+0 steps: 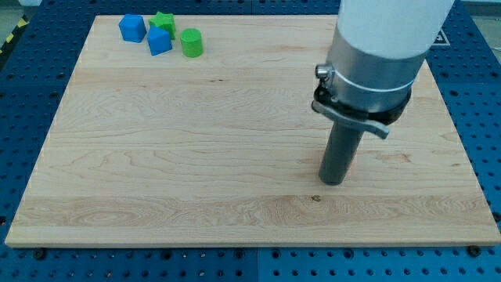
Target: Slide the red circle to yellow heart
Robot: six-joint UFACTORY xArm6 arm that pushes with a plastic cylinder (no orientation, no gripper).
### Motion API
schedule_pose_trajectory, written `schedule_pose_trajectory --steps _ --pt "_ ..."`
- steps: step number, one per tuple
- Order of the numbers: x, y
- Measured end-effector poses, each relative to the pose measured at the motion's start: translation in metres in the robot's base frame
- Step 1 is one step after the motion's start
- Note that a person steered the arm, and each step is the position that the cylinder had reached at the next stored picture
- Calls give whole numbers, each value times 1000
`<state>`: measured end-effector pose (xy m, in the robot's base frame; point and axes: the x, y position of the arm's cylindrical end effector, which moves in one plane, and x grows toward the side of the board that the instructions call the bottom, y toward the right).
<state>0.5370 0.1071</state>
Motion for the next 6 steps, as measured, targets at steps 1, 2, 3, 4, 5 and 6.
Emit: schedule_pose_trajectory --steps 1,2,3,4,5,6 --pt "-17 18" --pt "-40 24" --pt "-65 31" --pt "-88 43" --pt "-112 54" --pt "-135 64"
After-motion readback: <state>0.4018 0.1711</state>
